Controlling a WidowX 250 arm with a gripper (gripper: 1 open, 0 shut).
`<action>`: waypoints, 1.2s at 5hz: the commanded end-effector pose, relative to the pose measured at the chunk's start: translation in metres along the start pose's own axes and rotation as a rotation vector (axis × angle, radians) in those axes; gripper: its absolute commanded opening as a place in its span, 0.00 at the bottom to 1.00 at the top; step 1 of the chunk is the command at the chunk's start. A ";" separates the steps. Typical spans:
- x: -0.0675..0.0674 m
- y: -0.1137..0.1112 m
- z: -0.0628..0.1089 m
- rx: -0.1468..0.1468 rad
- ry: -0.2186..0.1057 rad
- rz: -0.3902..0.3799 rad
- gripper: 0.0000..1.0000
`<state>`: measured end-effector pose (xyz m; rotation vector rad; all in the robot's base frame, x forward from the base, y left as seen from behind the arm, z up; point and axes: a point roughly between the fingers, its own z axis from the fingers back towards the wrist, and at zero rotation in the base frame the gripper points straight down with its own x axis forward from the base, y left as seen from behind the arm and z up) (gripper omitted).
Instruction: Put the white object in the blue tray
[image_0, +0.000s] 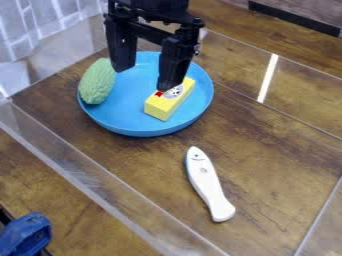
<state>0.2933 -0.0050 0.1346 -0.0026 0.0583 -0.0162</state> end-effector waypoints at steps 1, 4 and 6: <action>-0.001 -0.003 -0.005 -0.003 0.008 0.009 1.00; -0.004 -0.015 -0.020 -0.010 0.023 0.044 1.00; -0.008 -0.031 -0.033 -0.020 0.005 0.134 1.00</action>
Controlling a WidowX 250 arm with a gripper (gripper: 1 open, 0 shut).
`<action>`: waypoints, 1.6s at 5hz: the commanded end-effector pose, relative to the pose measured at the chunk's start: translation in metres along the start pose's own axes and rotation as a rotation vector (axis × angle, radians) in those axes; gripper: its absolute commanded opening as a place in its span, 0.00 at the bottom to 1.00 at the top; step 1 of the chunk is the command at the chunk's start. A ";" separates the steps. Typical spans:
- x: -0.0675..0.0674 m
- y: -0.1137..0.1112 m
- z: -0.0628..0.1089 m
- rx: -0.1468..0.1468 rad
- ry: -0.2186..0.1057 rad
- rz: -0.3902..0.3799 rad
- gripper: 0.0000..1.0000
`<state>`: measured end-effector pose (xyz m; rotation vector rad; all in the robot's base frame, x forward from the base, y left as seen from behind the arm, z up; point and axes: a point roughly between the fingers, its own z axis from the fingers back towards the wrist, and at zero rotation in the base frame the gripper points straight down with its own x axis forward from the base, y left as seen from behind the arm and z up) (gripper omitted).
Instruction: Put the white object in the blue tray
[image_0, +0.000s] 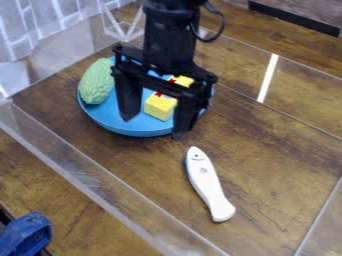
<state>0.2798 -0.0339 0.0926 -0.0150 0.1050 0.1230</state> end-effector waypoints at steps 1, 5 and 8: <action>0.000 -0.010 0.001 -0.018 -0.057 0.068 1.00; -0.002 -0.052 -0.066 -0.151 -0.210 0.407 1.00; 0.013 -0.057 -0.074 -0.171 -0.237 0.419 1.00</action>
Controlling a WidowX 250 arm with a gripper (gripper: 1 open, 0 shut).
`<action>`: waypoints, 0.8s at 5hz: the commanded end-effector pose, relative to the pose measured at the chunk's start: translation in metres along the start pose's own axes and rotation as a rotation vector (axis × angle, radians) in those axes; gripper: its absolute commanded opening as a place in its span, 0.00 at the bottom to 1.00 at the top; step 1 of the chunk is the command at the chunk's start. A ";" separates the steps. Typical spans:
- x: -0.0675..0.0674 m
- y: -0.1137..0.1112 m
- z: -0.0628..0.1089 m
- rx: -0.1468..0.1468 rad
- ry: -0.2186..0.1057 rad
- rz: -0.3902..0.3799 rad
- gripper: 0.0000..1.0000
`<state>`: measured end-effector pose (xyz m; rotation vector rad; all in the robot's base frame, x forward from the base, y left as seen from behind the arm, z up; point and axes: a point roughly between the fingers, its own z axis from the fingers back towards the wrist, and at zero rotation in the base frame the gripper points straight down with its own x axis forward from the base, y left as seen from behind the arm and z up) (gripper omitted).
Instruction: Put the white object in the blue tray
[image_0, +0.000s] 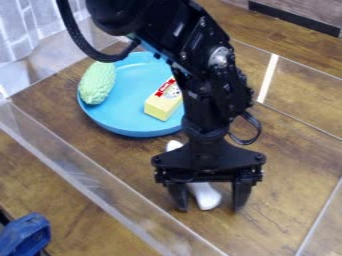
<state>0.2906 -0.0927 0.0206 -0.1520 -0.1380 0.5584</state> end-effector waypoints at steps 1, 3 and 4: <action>0.004 0.000 -0.004 -0.002 -0.009 -0.010 1.00; 0.015 -0.004 -0.011 -0.016 -0.030 -0.002 1.00; 0.019 -0.004 -0.014 -0.018 -0.039 0.000 1.00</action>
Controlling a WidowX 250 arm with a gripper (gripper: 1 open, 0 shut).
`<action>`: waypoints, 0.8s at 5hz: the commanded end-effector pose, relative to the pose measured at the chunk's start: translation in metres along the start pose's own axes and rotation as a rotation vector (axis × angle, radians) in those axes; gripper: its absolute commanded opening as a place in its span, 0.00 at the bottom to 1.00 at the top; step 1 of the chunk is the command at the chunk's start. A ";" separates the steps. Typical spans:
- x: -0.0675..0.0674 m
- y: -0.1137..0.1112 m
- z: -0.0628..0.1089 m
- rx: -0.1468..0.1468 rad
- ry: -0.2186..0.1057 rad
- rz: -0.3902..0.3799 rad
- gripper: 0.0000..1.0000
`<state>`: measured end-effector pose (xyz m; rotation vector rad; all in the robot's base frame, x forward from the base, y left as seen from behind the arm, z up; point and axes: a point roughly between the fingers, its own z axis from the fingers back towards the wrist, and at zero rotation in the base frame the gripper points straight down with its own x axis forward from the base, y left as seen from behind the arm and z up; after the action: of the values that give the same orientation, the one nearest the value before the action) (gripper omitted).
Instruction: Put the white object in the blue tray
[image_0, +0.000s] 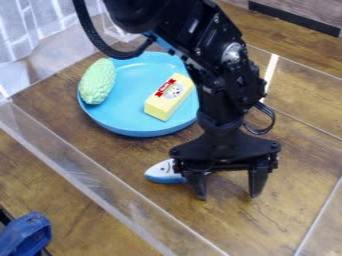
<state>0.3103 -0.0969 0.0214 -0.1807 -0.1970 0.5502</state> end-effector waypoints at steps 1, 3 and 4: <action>0.006 0.010 -0.013 0.028 0.005 0.009 1.00; 0.015 0.020 -0.018 0.040 -0.009 0.020 1.00; 0.024 0.030 -0.019 0.050 -0.021 0.032 1.00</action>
<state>0.3248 -0.0766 0.0205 -0.1740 -0.2442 0.5789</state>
